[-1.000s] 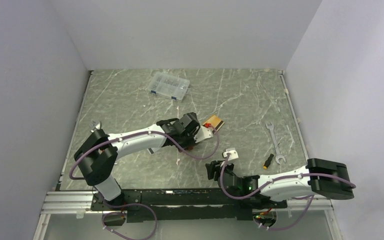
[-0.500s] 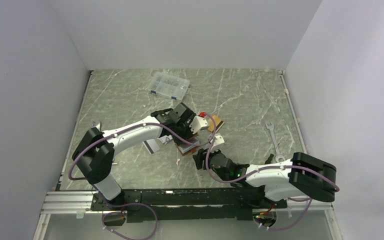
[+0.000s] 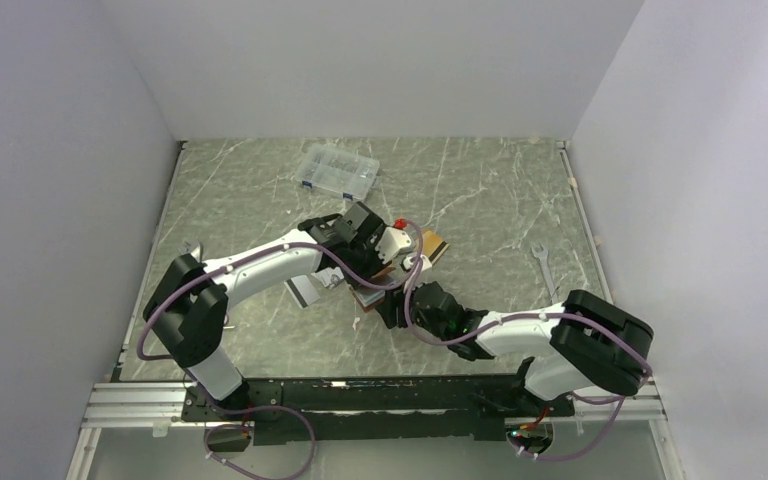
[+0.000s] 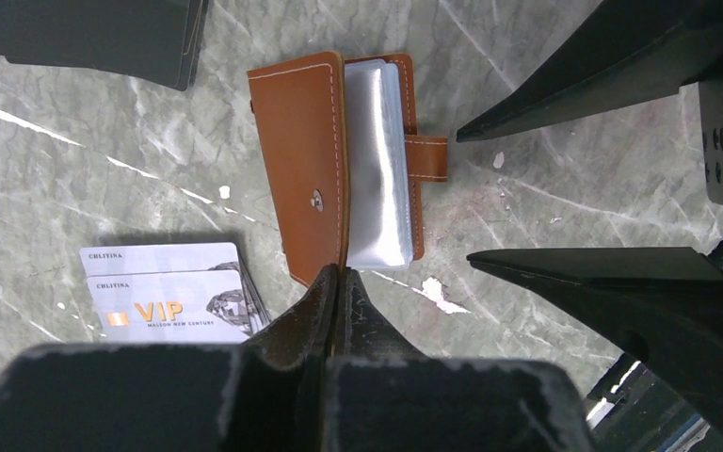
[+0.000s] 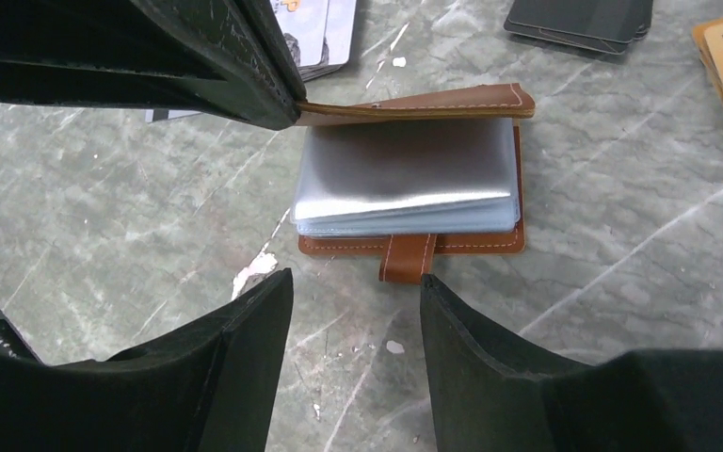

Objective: Put the credit cards into the card holder
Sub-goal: Close the card holder at the center of the board.

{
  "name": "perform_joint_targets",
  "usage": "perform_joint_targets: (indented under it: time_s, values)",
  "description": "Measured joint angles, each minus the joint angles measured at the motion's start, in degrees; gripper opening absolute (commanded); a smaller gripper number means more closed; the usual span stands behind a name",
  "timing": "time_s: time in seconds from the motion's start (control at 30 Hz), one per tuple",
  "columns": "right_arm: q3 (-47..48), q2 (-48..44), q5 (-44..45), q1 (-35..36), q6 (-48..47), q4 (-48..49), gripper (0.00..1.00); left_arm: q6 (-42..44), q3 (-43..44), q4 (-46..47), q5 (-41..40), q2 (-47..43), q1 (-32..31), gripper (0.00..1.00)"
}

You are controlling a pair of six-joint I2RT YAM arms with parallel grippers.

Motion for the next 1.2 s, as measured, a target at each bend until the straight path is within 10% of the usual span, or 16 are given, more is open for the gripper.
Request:
perform_joint_targets:
  time_s: [1.2]
  values:
    - [-3.1, 10.7, 1.5, 2.0, -12.3, 13.7, 0.47, 0.4, 0.8, -2.7, 8.2, 0.5, 3.3, 0.0]
